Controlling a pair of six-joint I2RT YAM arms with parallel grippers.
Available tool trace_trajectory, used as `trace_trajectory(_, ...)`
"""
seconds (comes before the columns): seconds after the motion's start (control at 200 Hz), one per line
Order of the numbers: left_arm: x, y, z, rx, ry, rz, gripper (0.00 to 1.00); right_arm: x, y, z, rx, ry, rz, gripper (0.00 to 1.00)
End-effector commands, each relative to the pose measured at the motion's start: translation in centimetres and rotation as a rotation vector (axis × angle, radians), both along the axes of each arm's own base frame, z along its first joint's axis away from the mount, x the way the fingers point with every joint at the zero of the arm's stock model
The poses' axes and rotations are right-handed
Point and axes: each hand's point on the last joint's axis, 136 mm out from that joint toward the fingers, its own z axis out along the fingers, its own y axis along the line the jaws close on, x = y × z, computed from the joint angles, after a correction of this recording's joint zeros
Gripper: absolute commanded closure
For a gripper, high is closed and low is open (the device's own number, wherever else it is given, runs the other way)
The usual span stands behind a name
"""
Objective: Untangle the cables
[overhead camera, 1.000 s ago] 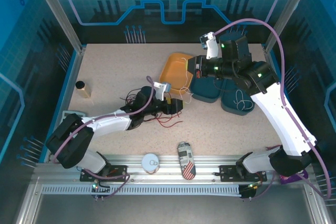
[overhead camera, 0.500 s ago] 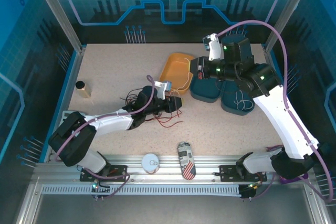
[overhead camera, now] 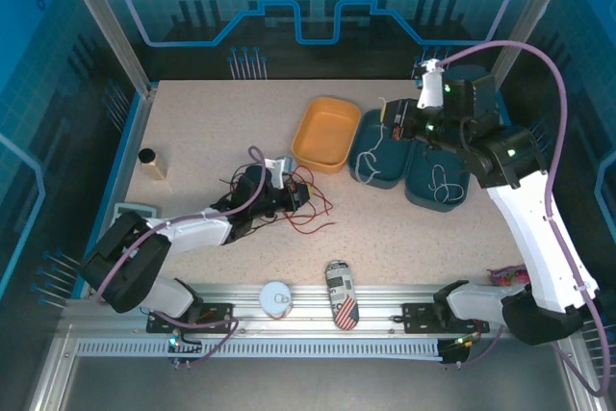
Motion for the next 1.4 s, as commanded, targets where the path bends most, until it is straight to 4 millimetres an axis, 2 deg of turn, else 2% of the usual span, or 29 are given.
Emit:
trace_trajectory(0.0, 0.4, 0.9, 1.9, -0.012, -0.051, 0.034, 0.89, -0.5, -1.5, 0.1, -0.025, -0.011, -0.031, 1.00)
trace_trajectory(0.125, 0.2, 1.4, 2.5, 0.028, -0.067, 0.034, 0.76, -0.1, -3.6, 0.3, -0.088, -0.012, -0.100, 1.00)
trace_trajectory(0.335, -0.4, 2.8, 3.5, 0.076, -0.086, 0.063, 0.48, 2.1, -10.7, 0.4, -0.298, -0.019, -0.363, 1.00)
trace_trajectory(0.435, -0.9, 3.8, 3.8, 0.114, -0.088, 0.088, 0.37, 3.3, -13.1, 0.1, -0.361, -0.019, -0.443, 1.00)
trace_trajectory(0.51, -1.1, 4.6, 3.9, 0.148, -0.090, 0.109, 0.31, 4.2, -14.4, -0.4, -0.394, -0.010, -0.479, 1.00)
trace_trajectory(0.6, -1.4, 5.7, 3.9, 0.199, -0.089, 0.140, 0.16, 5.3, -15.7, -1.2, -0.425, 0.012, -0.503, 1.00)
trace_trajectory(0.725, -1.9, 7.4, 3.7, 0.260, -0.080, 0.183, 0.01, 6.4, -16.6, -3.3, -0.439, 0.067, -0.509, 1.00)
trace_trajectory(0.986, -2.6, 9.8, 3.4, 0.322, -0.049, 0.255, 0.01, 7.1, -17.9, -8.6, -0.434, 0.201, -0.520, 1.00)
trace_trajectory(1.221, -3.0, 10.4, 3.7, 0.346, -0.048, 0.263, 0.01, 8.1, -18.9, -14.4, -0.439, 0.344, -0.509, 1.00)
trace_trajectory(1.396, -3.3, 11.0, 3.5, 0.361, -0.039, 0.274, 0.01, 9.2, -19.7, -17.7, -0.482, 0.433, -0.499, 1.00)
